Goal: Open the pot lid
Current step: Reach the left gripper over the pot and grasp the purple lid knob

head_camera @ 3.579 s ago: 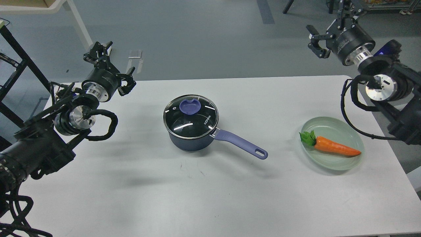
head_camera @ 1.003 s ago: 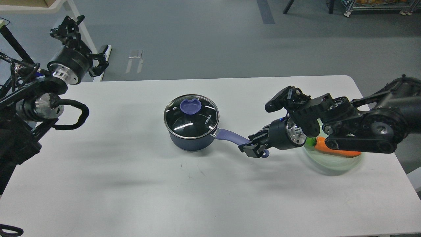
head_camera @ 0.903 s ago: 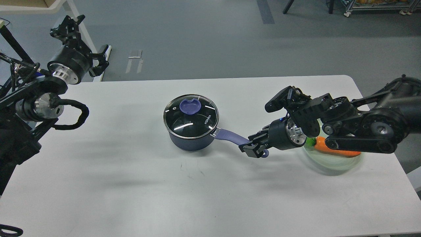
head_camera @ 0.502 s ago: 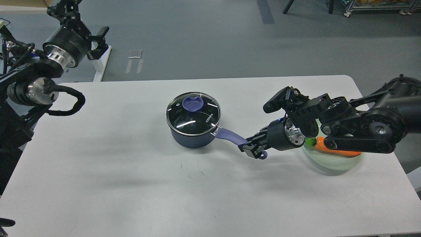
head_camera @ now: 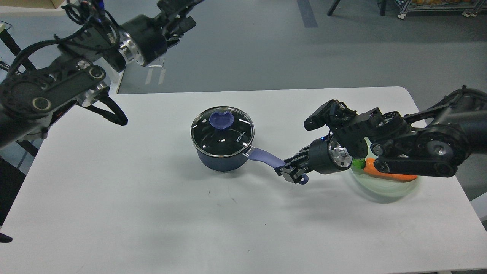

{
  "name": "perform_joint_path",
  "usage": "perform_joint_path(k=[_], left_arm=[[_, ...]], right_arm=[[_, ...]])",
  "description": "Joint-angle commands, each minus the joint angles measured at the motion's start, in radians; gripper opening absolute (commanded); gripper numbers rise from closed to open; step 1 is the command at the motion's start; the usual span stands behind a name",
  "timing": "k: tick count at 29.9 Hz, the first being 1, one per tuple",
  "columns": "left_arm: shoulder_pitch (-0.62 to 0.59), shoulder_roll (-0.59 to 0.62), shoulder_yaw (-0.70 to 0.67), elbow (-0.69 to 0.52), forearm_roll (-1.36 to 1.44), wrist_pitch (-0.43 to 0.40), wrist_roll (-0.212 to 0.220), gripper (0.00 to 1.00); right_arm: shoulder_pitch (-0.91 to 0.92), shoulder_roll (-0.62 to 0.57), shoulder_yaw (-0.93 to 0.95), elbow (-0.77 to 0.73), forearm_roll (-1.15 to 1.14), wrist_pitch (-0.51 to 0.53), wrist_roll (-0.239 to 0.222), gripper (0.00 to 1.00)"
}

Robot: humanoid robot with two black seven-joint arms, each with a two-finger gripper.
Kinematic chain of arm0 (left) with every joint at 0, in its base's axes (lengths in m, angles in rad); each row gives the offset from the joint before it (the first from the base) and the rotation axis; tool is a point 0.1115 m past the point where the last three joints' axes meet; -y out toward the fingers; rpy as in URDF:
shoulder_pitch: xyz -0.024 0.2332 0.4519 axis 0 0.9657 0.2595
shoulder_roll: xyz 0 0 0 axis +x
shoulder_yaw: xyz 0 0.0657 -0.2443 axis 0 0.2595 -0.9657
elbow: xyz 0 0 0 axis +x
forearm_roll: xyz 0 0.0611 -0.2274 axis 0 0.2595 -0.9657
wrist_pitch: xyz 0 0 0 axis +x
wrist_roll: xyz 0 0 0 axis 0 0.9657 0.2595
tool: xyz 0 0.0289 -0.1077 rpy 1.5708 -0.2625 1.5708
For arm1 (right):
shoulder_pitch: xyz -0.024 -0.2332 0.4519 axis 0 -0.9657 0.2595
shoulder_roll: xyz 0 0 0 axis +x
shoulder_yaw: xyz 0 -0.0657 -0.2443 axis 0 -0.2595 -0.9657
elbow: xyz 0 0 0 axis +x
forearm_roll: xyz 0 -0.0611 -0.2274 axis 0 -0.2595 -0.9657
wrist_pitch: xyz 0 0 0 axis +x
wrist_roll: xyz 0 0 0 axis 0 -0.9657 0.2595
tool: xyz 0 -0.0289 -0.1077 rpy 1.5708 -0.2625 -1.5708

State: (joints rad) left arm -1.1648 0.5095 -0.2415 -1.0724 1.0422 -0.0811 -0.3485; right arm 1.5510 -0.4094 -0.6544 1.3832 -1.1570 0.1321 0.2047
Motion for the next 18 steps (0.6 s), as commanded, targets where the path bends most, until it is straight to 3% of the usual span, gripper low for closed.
perform_joint_path(k=[1,8,18], left_arm=[[0.007,-0.048,0.072,-0.006,0.276,0.021,-0.007,0.99],[-0.004,-0.062,0.329,0.031,0.67,0.303,-0.015,0.99],[0.005,-0.138,0.45,0.172,0.673,0.334,-0.017,0.99]], right_arm=[[0.0,0.001,0.003,0.0,0.002,0.0,0.001,0.22],[0.001,0.006,0.004,0.0,0.002,0.0,0.002,0.22],[0.001,0.008,0.004,0.002,0.003,0.0,0.004,0.22]])
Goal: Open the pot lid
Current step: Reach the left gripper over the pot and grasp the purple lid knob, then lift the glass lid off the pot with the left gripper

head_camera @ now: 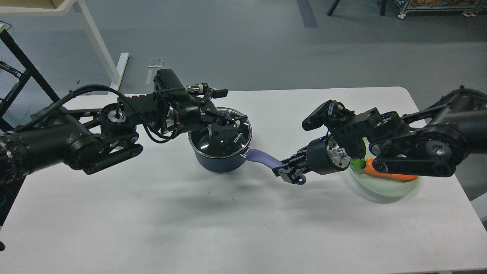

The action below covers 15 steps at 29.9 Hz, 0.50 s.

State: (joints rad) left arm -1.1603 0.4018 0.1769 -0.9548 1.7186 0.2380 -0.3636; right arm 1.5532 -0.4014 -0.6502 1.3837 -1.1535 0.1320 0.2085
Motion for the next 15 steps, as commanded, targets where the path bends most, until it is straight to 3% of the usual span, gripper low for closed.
perform_joint_path(k=[1,11,15], left_arm=[[0.002,-0.04,0.039,0.073,-0.007,0.027,-0.003,0.99],[0.047,-0.049,0.088,0.1,-0.013,0.06,-0.006,0.98],[0.053,-0.049,0.088,0.11,-0.014,0.069,-0.011,0.83]], right_arm=[[-0.001,0.0,0.0,0.001,0.0,0.0,0.0,0.22],[-0.001,-0.002,0.0,0.001,0.0,0.0,0.002,0.22],[-0.001,-0.001,0.0,0.0,0.0,0.0,0.002,0.22]])
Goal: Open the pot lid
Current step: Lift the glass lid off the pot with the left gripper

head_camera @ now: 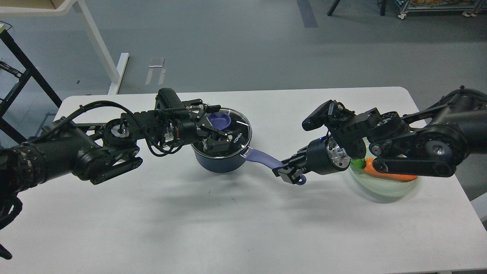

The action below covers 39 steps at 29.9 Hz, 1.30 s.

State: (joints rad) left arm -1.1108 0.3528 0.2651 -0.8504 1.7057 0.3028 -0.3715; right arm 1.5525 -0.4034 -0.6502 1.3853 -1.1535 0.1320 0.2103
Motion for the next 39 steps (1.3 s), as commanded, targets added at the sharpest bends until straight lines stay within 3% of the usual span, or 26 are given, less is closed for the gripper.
perform_joint_path(k=[1,12,24,27,31,39], left_arm=[[0.003,0.0,0.0,0.005,-0.001,0.004,-0.004,0.78],[0.0,0.005,-0.007,0.005,-0.018,0.007,-0.035,0.44],[-0.095,0.189,-0.018,-0.018,-0.181,0.004,-0.116,0.43],[-0.095,0.254,-0.014,-0.018,-0.187,0.005,-0.117,0.43],[-0.066,0.342,0.0,-0.016,-0.187,0.005,-0.117,0.43],[0.103,0.425,0.017,0.036,-0.176,0.009,-0.117,0.44]], right_arm=[[0.0,0.001,0.0,0.0,0.0,0.0,0.0,0.22],[0.003,0.0,0.0,-0.002,0.0,0.0,0.0,0.22],[0.003,-0.005,0.0,-0.002,0.0,0.0,0.0,0.22],[0.006,-0.002,0.0,-0.003,0.0,0.0,0.001,0.22],[0.006,-0.002,0.0,-0.003,0.0,0.0,0.001,0.23],[0.005,-0.003,0.0,-0.003,0.0,0.0,0.001,0.23]])
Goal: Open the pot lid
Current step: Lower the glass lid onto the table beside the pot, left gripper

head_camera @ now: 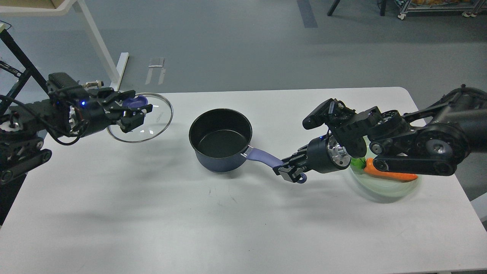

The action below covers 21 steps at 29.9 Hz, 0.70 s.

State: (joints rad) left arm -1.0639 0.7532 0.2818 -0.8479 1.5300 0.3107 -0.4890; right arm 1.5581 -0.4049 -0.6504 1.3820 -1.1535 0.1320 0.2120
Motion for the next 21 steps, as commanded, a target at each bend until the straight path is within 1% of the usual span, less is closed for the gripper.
perform_joint_path(k=[1,4,6,11,15,21], left_arm=[[0.076,0.023,0.0,0.058,-0.001,0.002,0.0,0.44],[0.133,0.012,0.0,0.139,-0.007,0.031,0.0,0.44],[0.165,-0.018,0.0,0.19,-0.007,0.054,0.0,0.45],[0.2,-0.072,0.002,0.282,-0.007,0.059,0.0,0.45],[0.217,-0.087,0.002,0.308,-0.008,0.061,0.0,0.45],[0.239,-0.087,0.002,0.309,-0.011,0.061,0.0,0.51]], right_arm=[[-0.001,-0.002,0.0,0.0,0.0,0.0,0.0,0.23],[-0.006,-0.005,0.0,0.0,0.0,0.0,0.0,0.23],[-0.006,-0.005,0.0,-0.001,0.0,0.0,0.0,0.22],[-0.003,-0.005,0.002,-0.001,0.0,0.0,0.0,0.23],[-0.003,-0.005,0.002,-0.001,0.0,0.0,0.001,0.23],[-0.004,-0.006,0.002,0.0,0.0,0.0,0.0,0.23]])
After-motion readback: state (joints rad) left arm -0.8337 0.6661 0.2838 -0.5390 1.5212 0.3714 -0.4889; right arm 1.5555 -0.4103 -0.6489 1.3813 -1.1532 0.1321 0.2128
